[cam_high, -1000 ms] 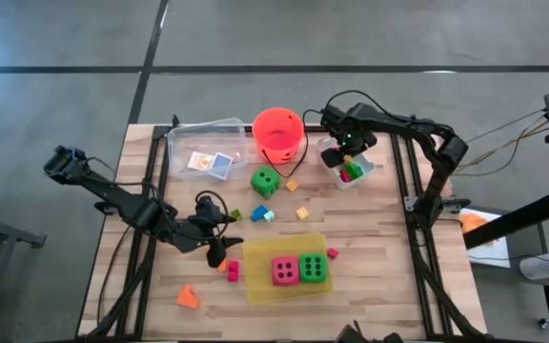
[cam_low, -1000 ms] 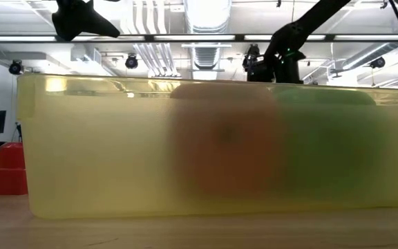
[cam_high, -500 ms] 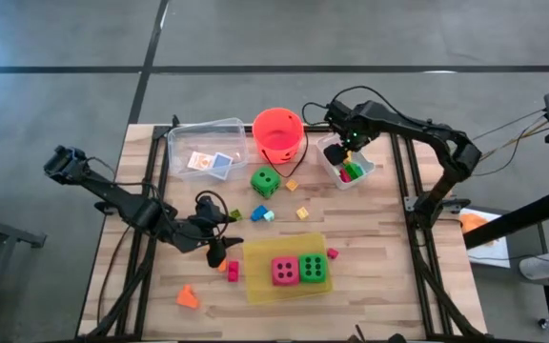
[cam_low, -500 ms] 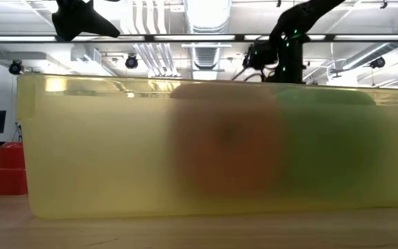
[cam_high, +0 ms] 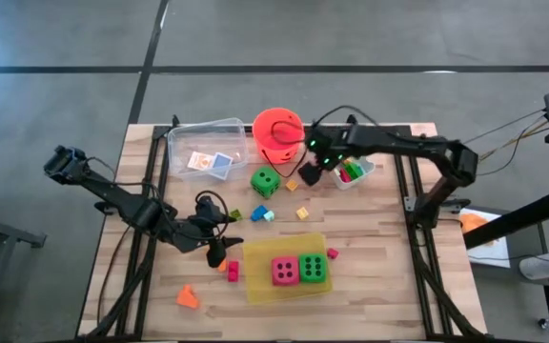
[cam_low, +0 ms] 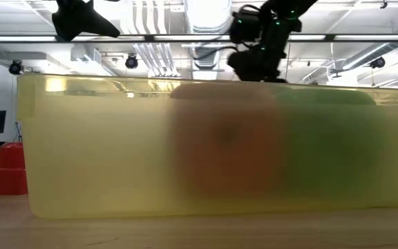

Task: Pick & Place Toys
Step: Put the light yellow game piece into the white bin

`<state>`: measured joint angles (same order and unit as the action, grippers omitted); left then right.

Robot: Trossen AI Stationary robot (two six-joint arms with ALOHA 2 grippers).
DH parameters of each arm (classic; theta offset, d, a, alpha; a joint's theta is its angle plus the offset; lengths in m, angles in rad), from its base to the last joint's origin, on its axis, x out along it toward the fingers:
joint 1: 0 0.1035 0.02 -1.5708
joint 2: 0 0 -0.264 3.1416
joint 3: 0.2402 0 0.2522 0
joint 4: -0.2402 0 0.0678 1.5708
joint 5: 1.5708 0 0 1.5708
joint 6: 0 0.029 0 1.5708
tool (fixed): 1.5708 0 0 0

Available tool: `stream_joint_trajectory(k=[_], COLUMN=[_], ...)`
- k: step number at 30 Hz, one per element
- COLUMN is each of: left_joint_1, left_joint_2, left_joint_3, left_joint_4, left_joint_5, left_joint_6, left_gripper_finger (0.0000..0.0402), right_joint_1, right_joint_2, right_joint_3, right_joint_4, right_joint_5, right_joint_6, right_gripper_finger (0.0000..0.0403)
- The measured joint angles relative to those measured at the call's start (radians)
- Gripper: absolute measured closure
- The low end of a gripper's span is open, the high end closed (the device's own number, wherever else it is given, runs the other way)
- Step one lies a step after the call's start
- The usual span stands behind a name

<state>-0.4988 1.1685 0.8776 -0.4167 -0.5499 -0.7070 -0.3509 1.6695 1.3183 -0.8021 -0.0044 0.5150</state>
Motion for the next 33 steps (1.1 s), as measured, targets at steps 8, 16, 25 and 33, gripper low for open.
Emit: stream_joint_trajectory(k=[8, 16, 25, 33], left_joint_1=[-0.020, -0.047, -0.057, -0.057], left_joint_2=[-0.033, -0.143, -0.290, -0.303], left_joint_3=[-0.005, -0.112, -0.224, -0.238], left_joint_4=[-0.009, 0.053, 0.153, 0.159], left_joint_5=[-0.095, -0.092, -0.024, -0.003], left_joint_6=[0.060, 0.083, 0.124, 0.113], left_gripper_finger=[0.0105, 0.0105, 0.0105, 0.0105], right_joint_1=[0.059, 0.070, 0.076, 0.081], right_joint_2=[0.122, 0.246, 0.347, 0.387], right_joint_3=[0.039, 0.071, 0.154, 0.183], right_joint_4=[0.084, 0.086, 0.079, 0.077], right_joint_5=[0.009, 0.065, 0.059, 0.058], right_joint_6=[0.007, -0.042, -0.044, -0.044], right_gripper_finger=[0.0158, 0.0158, 0.0158, 0.0158])
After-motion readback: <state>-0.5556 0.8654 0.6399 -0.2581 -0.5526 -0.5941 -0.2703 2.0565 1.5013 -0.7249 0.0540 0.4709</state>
